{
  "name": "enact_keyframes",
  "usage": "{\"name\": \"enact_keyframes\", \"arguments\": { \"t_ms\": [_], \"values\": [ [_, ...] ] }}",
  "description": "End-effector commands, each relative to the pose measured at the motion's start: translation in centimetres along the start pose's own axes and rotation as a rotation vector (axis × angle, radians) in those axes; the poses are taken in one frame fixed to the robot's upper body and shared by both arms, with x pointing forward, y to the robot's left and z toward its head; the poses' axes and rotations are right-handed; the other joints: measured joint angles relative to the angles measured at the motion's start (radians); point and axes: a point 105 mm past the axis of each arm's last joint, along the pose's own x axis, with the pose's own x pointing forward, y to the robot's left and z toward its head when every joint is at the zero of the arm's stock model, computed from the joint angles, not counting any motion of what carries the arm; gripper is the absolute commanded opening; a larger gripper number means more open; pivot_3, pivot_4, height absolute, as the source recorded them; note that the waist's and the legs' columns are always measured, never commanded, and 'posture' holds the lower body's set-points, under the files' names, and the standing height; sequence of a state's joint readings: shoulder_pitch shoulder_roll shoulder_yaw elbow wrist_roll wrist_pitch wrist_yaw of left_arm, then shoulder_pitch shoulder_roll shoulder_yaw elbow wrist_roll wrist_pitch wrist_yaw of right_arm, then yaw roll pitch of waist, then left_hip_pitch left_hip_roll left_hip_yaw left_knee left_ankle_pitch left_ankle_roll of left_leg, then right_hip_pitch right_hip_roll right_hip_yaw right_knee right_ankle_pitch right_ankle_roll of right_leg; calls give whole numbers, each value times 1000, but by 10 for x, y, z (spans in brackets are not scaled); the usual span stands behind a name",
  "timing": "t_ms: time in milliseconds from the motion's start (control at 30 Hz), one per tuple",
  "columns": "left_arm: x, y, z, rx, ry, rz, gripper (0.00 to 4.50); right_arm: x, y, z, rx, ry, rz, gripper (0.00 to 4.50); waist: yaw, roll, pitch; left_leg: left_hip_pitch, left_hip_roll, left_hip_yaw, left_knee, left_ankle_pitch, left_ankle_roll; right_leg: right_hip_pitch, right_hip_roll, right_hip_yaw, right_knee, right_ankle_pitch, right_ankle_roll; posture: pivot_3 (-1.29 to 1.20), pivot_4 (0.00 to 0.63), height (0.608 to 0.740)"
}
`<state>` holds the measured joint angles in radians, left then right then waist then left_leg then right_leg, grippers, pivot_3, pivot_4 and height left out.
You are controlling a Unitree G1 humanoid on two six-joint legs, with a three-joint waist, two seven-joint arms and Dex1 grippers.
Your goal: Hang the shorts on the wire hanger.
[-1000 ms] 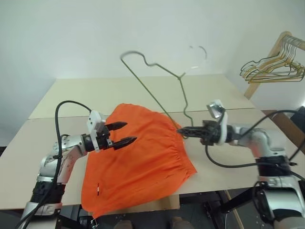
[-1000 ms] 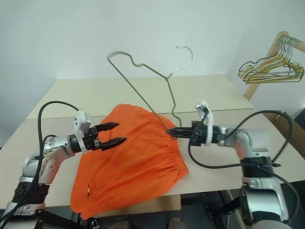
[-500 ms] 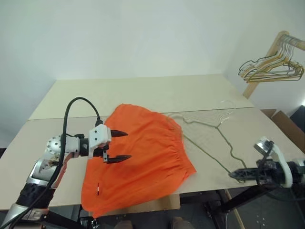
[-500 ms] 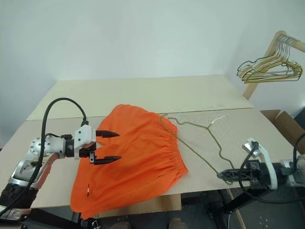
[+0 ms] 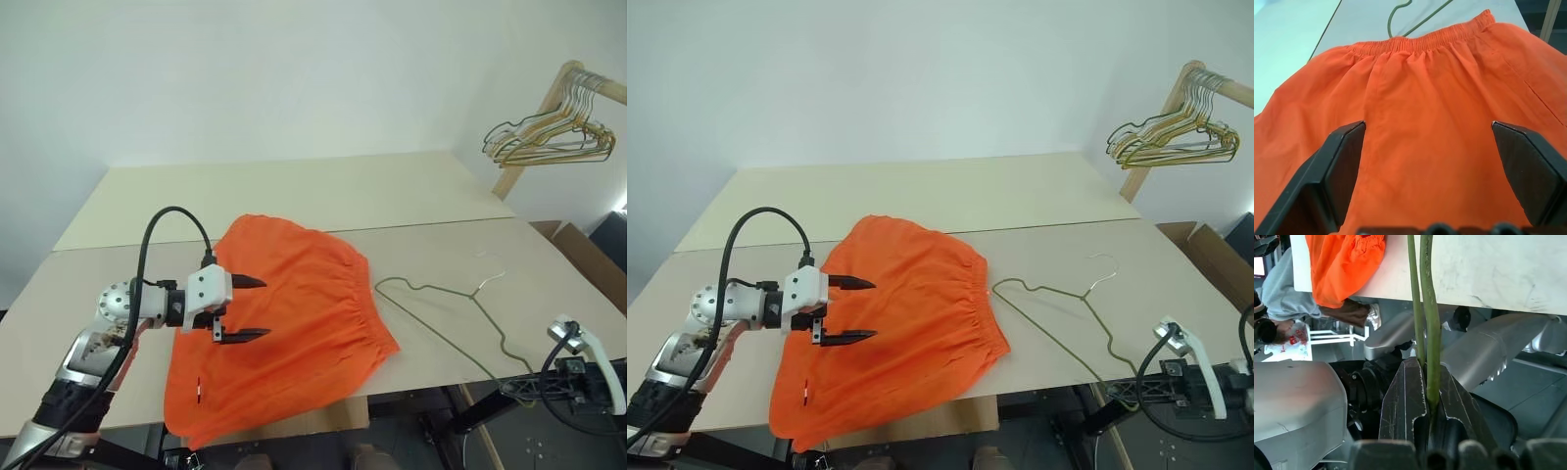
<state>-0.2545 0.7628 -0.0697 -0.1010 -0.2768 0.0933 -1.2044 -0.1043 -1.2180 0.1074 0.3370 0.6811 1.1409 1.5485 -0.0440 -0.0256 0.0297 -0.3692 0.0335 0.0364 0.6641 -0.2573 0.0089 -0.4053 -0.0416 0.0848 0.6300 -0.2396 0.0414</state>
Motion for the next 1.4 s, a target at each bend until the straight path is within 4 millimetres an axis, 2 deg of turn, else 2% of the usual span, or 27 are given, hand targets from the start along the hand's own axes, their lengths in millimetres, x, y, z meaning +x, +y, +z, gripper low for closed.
{"name": "enact_keyframes", "arguments": {
  "t_ms": [33,433,567,700,900,1133,1400],
  "values": [
    [-1,3,5,25,-13,11,4460,2,10,8,-54,-10,68,0,0,1,0,0,0,0,0,0,0,0,0,0,0,0,0,-33,0,740],
    [-1,-6,-1,11,-5,9,4460,9,21,14,-85,-15,148,0,3,1,-1,0,0,0,0,0,0,0,0,0,1,0,0,-9,0,740],
    [0,-9,-1,4,-3,4,4460,16,22,9,-95,34,159,0,5,1,-1,0,0,0,0,0,0,0,0,0,0,0,0,-4,0,740],
    [3,-13,-4,11,20,-9,4460,26,18,13,-94,50,152,0,2,1,-1,1,0,0,1,0,0,0,0,0,1,0,0,1,0,740],
    [2,-12,-4,17,29,0,4460,34,14,42,-116,-3,124,0,2,2,-1,1,0,0,2,0,0,1,0,1,2,1,0,4,0,740],
    [-8,2,-8,39,65,39,4460,48,12,58,-125,36,116,0,6,2,-1,0,0,0,2,0,0,1,1,1,1,2,-1,16,0,740],
    [-3,-4,-9,37,63,36,4460,70,11,82,-105,27,109,0,6,2,-1,0,0,0,3,0,0,1,0,1,2,5,-6,38,0,740]
  ]
}}
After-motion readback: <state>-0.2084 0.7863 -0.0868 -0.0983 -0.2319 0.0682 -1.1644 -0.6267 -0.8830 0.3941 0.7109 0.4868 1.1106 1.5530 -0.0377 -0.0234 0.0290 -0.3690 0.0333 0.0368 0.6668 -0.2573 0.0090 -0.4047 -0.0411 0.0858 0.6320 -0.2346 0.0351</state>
